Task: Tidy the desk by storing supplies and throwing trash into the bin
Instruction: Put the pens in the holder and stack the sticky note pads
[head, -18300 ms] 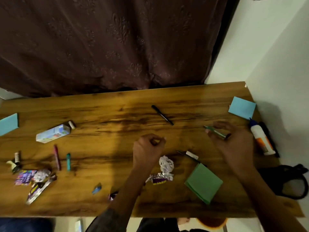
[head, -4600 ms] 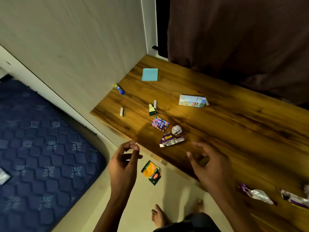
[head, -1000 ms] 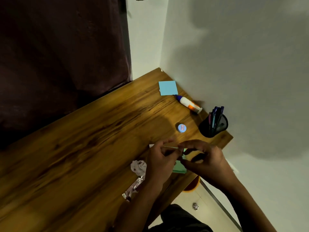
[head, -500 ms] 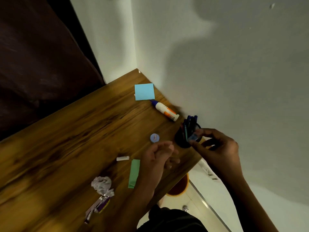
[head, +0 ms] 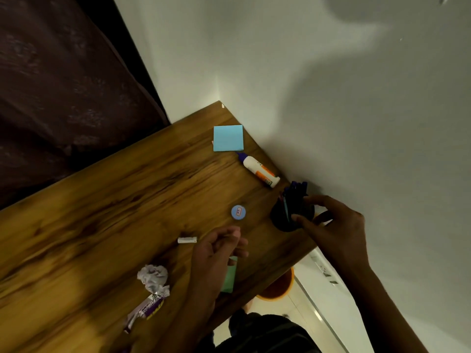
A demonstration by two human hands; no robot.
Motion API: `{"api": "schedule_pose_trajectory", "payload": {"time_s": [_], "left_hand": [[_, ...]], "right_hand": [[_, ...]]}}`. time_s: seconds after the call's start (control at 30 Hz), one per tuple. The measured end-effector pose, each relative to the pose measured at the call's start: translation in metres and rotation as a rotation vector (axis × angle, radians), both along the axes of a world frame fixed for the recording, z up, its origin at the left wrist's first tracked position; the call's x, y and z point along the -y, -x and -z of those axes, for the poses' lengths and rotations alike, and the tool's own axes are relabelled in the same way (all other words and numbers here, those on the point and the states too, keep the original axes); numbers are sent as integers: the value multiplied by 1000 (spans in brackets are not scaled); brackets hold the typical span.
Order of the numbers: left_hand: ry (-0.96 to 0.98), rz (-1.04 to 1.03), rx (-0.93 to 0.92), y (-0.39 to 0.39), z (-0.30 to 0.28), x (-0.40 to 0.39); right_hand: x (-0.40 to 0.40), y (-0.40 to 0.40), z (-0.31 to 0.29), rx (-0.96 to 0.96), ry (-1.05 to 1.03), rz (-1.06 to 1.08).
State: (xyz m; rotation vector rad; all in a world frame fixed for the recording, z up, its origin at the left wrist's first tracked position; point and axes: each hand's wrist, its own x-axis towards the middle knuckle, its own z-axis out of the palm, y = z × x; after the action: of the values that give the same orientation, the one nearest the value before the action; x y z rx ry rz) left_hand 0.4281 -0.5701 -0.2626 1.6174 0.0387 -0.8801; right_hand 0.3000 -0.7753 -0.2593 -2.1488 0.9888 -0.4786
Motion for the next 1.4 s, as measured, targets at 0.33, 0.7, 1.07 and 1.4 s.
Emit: {"api": "schedule_pose_trajectory", "payload": {"time_s": [0.33,0.7,1.07,1.4], "left_hand": [[-11,-105,43,-5,-9,-21],[-21,-462,165,-5,-38,-133],[-60,-993,239,29,-81,-296],[-67,-1239,323,61,-93,-419]], "right_hand": [[-12,-15,-24,132,-32,-39],[-97,-86,-25,179,-157,-425],[-213,-133,-30,53,-166,-866],[-394,-143,-52,67,-168,-1190]]}}
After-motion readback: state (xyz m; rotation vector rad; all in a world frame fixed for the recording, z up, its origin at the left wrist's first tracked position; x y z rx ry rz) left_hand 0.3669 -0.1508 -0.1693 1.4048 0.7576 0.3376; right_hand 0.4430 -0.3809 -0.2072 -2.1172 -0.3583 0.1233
